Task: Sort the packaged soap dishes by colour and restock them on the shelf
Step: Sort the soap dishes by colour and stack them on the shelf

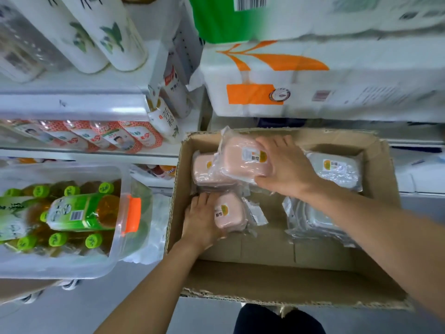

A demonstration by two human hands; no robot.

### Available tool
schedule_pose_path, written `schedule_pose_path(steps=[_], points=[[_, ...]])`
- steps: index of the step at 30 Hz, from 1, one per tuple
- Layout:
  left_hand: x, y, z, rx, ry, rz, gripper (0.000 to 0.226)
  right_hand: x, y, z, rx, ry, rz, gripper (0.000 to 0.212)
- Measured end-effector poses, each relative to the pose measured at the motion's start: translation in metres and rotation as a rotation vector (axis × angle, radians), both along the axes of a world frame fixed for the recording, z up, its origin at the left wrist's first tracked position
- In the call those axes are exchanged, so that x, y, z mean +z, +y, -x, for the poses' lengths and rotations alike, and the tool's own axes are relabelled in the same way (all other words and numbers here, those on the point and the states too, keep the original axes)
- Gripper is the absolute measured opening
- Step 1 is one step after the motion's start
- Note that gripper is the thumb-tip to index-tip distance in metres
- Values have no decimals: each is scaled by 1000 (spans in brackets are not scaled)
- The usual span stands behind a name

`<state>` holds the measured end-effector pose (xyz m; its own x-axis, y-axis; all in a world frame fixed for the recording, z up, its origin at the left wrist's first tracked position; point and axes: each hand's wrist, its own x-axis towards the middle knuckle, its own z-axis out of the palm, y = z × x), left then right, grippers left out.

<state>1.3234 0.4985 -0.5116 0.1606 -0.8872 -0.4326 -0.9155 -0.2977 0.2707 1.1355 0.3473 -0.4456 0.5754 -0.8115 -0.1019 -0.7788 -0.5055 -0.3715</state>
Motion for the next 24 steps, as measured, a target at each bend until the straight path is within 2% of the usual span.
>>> schedule_pose_path(steps=[5, 10, 15, 24], points=[[77, 0, 22, 146, 265, 66, 91, 63, 19, 51, -141, -51, -42, 80], [171, -15, 37, 153, 348, 183, 82, 140, 27, 85, -320, -105, -62, 84], [265, -42, 43, 66, 366, 356, 83, 229, 34, 108, -384, -319, 29, 84], [420, -75, 58, -134, 481, 556, 58, 363, 18, 144, -401, -533, 219, 74]])
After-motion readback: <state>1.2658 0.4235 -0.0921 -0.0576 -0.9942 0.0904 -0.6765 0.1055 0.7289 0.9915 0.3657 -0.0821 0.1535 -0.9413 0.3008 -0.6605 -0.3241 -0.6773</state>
